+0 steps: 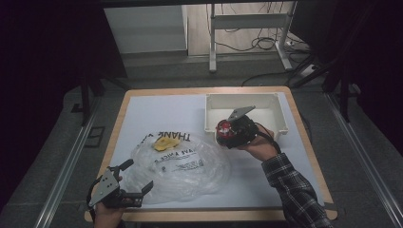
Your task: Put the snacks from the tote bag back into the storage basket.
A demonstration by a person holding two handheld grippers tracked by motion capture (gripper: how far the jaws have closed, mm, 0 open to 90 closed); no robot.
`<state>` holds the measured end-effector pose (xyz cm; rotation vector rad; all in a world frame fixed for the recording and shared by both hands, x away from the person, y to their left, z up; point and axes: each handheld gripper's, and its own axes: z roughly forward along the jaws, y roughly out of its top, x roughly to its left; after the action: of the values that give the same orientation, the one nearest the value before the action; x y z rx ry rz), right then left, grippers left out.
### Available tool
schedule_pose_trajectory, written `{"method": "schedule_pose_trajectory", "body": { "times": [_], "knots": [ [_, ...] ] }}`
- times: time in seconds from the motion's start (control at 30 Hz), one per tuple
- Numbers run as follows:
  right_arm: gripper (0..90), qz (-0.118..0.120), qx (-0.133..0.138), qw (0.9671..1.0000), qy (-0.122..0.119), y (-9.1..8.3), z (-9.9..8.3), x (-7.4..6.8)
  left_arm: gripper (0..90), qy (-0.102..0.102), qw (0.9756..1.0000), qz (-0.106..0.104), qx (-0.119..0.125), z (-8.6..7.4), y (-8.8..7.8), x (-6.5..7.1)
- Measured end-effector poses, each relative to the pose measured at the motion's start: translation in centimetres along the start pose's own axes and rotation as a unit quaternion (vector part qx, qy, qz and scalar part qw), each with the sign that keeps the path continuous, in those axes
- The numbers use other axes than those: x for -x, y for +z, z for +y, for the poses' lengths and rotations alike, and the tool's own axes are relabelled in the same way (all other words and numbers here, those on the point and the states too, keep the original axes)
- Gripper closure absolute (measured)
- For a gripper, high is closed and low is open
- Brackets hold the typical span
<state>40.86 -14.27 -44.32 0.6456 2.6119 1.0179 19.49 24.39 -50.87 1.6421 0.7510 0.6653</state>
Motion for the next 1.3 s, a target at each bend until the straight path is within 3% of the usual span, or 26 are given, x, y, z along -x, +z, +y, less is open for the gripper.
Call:
{"method": "schedule_pose_trajectory", "body": {
  "times": [0.83,1.3],
  "knots": [
    [25.9,-0.004,0.008,1.0000,0.004,1.2,0.6,2.5,0.0,0.002,0.9997,0.006,0.023,0.1,-0.4,-0.1],
    [25.9,-0.007,0.007,0.9999,-0.010,2.9,1.3,4.1,0.0,0.001,0.9997,0.005,0.022,0.1,-0.4,-0.1]
  ]
}}
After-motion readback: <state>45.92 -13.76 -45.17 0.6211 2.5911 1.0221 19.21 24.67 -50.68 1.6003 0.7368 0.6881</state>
